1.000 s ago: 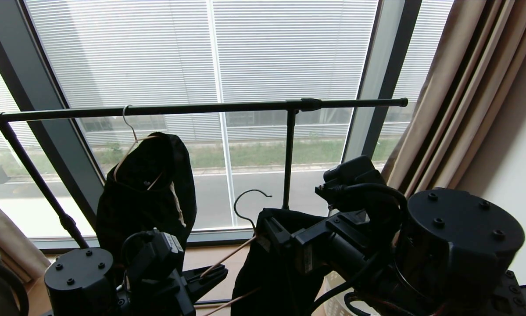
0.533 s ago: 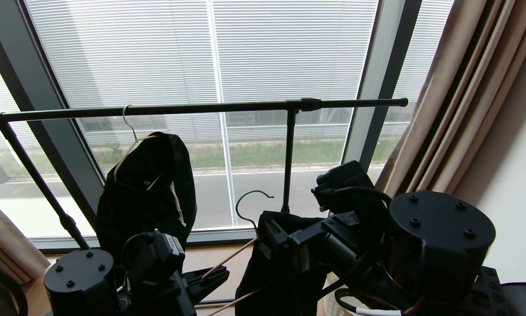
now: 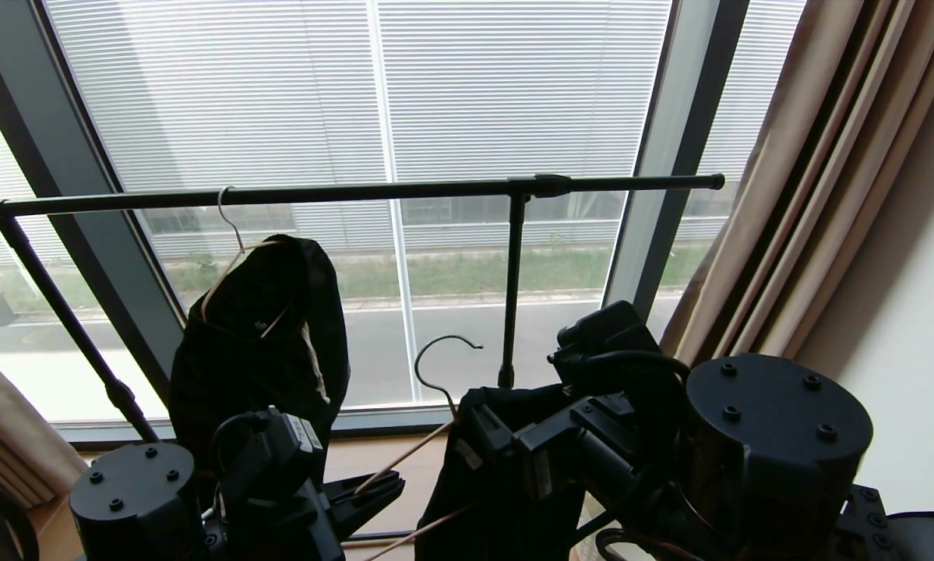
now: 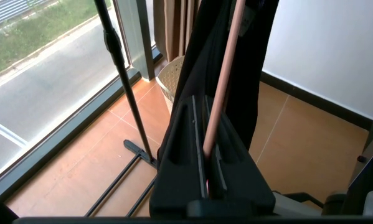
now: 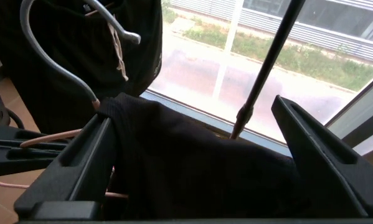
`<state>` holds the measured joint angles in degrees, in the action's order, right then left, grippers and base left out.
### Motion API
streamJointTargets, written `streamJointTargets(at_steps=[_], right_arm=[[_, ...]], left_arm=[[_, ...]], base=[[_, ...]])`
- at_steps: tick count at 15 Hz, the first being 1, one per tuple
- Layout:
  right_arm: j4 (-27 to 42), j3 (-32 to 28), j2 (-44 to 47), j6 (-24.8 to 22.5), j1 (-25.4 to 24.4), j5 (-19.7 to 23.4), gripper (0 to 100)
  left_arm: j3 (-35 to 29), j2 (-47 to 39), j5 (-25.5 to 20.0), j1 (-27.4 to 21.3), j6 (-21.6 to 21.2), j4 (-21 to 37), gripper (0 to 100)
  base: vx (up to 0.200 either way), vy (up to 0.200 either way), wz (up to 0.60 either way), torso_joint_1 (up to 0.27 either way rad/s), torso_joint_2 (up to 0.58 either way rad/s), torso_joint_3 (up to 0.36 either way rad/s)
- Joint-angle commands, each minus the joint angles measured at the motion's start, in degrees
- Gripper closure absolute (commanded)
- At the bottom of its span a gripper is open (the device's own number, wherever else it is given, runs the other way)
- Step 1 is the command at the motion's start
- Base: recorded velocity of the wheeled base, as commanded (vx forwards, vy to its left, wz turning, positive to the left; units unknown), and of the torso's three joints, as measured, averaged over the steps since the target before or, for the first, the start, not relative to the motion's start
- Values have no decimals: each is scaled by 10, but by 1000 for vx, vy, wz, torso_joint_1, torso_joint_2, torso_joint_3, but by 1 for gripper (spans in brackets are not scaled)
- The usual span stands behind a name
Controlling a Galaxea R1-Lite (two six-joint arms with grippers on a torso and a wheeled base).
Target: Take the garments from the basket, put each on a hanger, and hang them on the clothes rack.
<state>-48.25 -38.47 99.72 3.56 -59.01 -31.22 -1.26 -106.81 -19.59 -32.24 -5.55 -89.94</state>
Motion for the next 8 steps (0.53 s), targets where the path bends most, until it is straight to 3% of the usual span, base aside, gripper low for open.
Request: streamJointTargets(at_steps=[1,8], right_arm=[[0,3,-1,0,0,0,0],[-1,17,-4,-17,-8,0,0]], left_arm=[[-1,-1,0,3,0,-1,100],[-2,-1,0,5,0,-1,100]], base=[[0,0,0,0,0,0],[0,0,0,0,0,0]])
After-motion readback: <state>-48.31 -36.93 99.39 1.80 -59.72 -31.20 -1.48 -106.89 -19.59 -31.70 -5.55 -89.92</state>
